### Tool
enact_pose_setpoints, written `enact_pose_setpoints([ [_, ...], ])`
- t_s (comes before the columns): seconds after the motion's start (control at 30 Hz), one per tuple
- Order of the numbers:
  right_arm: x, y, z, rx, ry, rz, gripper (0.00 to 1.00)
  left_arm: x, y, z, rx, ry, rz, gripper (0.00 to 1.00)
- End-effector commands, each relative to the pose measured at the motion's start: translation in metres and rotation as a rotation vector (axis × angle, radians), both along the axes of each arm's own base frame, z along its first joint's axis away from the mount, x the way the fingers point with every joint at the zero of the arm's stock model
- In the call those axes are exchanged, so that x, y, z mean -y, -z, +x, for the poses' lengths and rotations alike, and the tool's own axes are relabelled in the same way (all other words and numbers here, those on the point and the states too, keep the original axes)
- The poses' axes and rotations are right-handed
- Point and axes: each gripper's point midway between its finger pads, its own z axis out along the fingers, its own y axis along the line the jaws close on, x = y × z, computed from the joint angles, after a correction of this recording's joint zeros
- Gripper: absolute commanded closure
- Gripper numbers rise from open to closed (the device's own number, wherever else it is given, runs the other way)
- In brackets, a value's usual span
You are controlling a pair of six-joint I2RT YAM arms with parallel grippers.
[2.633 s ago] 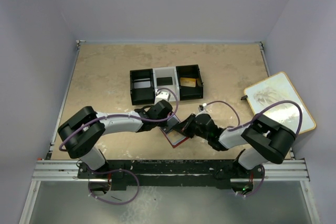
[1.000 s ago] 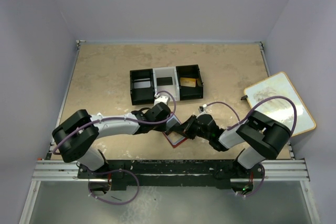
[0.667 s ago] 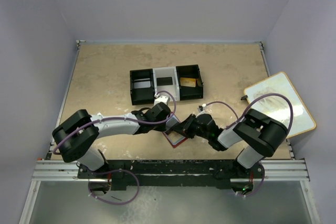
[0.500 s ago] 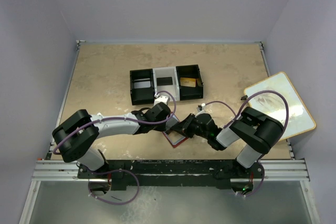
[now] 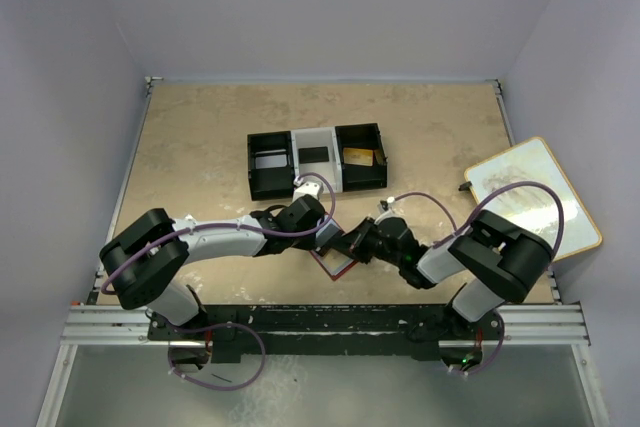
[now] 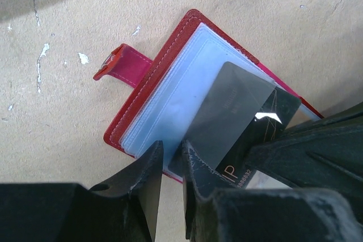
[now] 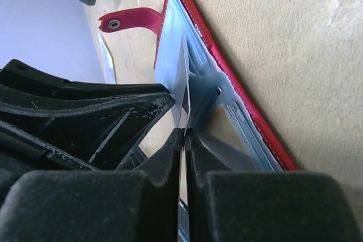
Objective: Take the credit cards out of the card holder
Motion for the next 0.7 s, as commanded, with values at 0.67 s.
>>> enact_pose_setpoints([
  [0.67,-0.005,-0.004,0.009,0.013,0.027,0.039,0.8,-0.001,0.011,-0.011,-0.047,0.047,0.018,0.83],
])
